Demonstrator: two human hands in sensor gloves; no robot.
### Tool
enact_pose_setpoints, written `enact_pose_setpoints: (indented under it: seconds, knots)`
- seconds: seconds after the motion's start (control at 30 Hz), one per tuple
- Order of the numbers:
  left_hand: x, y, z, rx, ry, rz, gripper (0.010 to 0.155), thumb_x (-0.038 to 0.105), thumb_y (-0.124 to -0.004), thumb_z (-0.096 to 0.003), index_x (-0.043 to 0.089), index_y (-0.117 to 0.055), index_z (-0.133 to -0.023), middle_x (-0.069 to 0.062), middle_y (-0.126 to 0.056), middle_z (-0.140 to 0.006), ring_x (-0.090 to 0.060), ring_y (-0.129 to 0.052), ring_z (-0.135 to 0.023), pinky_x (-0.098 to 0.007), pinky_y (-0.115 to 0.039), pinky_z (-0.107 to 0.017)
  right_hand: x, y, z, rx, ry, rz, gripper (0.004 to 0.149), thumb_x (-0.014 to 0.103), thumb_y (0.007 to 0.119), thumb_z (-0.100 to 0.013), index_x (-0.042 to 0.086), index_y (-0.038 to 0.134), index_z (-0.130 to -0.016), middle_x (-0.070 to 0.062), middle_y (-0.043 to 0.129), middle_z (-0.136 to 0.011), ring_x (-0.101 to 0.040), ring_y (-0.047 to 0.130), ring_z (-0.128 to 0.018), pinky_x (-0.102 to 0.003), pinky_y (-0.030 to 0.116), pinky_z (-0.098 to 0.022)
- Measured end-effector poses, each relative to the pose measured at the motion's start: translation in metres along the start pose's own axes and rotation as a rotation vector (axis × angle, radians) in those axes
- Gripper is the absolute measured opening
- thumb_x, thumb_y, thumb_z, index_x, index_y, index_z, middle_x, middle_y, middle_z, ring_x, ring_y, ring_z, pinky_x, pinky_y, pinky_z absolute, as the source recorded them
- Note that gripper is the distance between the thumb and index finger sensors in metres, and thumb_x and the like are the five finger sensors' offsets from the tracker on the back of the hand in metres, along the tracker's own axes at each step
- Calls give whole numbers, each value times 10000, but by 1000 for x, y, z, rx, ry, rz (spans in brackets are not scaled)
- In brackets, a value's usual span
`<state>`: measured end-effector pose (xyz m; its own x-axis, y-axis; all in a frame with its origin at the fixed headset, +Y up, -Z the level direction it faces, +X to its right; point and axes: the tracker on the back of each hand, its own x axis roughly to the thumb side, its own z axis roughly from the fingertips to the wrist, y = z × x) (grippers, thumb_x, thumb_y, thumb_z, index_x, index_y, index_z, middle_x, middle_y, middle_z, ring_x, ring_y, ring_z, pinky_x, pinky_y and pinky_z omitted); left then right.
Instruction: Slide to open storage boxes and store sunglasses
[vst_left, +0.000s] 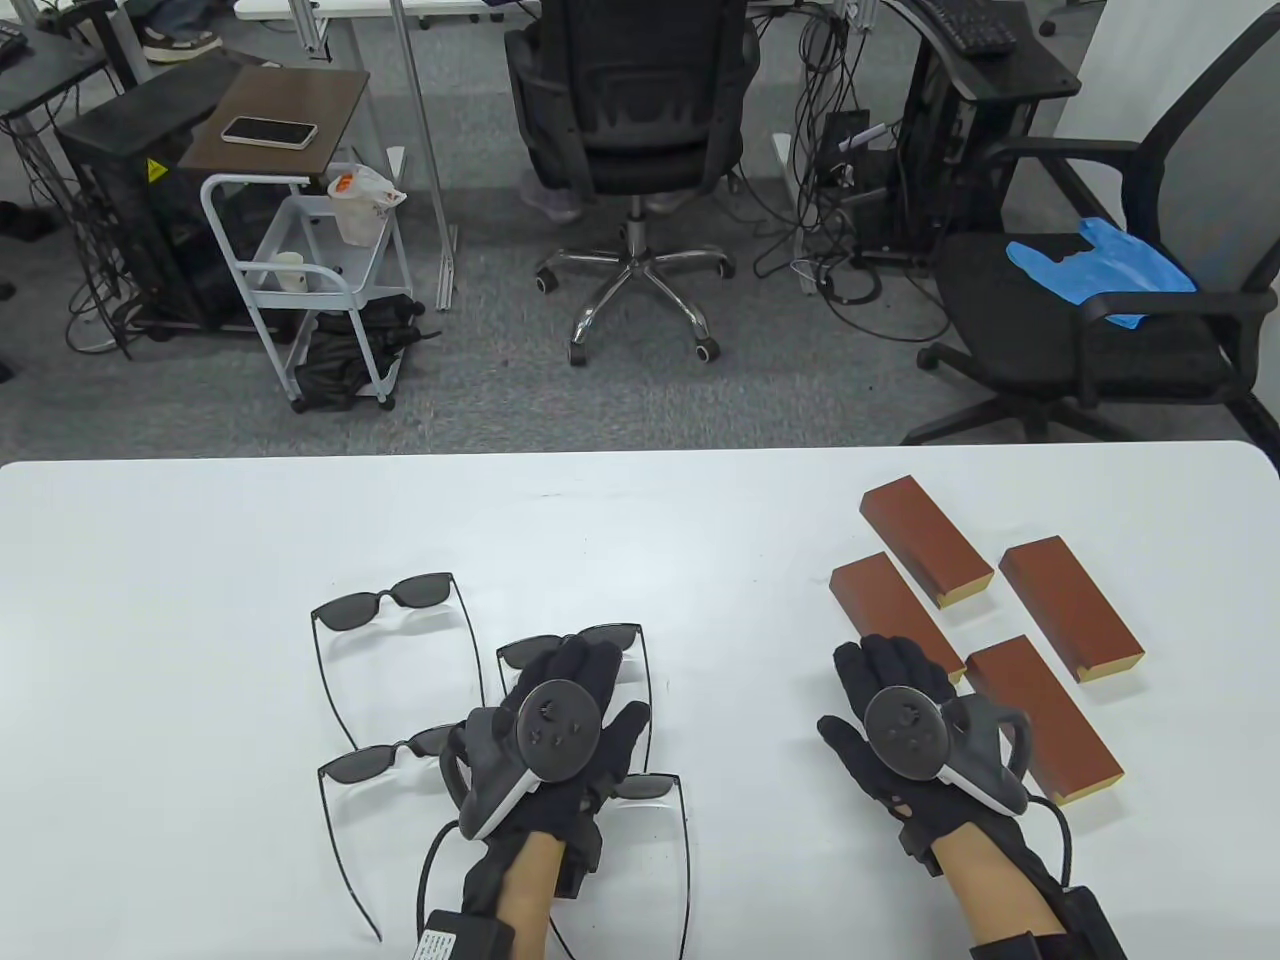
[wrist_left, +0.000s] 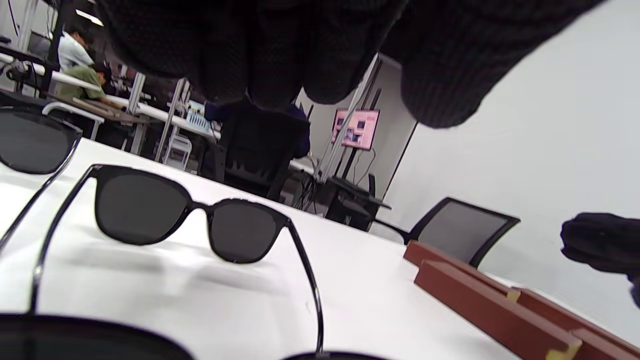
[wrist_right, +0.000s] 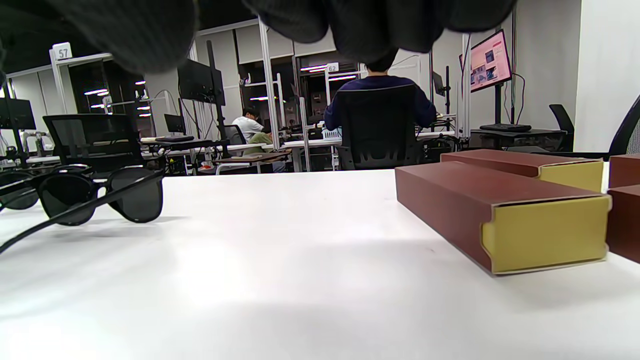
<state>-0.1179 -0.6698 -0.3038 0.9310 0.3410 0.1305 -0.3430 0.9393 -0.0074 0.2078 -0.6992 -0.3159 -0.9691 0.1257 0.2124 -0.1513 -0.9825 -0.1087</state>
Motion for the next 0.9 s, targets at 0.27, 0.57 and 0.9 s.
enact_pose_setpoints:
  seconds: [0.27,0.57,0.9]
  knots:
    - [-8,-15,-9,-303,10,-347,604,503,-966,-412,308,-845,-971,-15,-884,-1023,-299,-913,-828,-519,-791,-557,2,0,0,8,-11,-3,698,577,739,-385,252,537,-969,-109,560,-1064,-404,543,-972,-532,536,-711]
    - [-1,-32,-11,-429,11,-589,496,439,-994,-394,349,-908,-874,21,-975,-891,-229,-982,-694,-478,-828,-472,2,-2,1,12,-7,9,697,577,740,-385,251,540,-967,-109,568,-1061,-403,550,-970,-534,539,-708]
    - [-3,-45,-10,-463,31,-599,404,348,-943,-440,369,-926,-842,60,-1005,-857,-200,-1007,-687,-472,-829,-484,2,-3,1,6,-10,-2,694,573,743,-384,249,546,-965,-112,581,-1057,-404,569,-964,-532,553,-705]
